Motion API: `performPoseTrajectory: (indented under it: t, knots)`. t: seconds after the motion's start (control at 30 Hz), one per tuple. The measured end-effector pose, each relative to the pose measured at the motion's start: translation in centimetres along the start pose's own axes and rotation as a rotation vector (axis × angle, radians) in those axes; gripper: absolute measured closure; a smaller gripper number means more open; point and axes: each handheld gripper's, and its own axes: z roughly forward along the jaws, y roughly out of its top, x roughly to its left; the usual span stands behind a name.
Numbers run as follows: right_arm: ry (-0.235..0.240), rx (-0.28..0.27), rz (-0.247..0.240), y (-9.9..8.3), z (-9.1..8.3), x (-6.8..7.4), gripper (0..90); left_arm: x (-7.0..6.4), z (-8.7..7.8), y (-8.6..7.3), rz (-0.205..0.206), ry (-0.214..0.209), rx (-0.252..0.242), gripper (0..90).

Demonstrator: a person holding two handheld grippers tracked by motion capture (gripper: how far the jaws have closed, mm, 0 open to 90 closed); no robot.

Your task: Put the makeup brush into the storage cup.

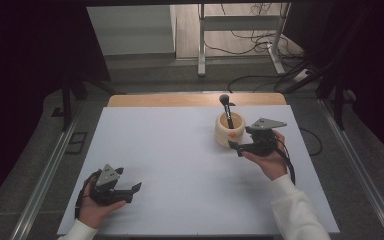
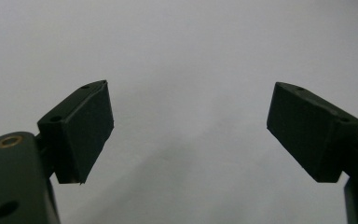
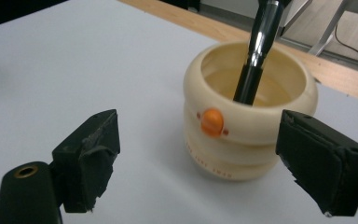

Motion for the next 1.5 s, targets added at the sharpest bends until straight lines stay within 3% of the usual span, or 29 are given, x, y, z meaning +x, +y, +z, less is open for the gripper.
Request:
performPoseTrajectory:
  t: [0.17,1.5]
  knots:
    - [-0.002,0.023,-0.008,-1.3,-0.6,0.1,14.3,0.1,0.0,0.0,-0.001,0.0,0.0,15.0]
    - [-0.026,0.147,0.097,-10.2,-5.4,-0.3,15.3,-0.1,0.0,0.0,0.007,-0.002,-0.002,15.1]
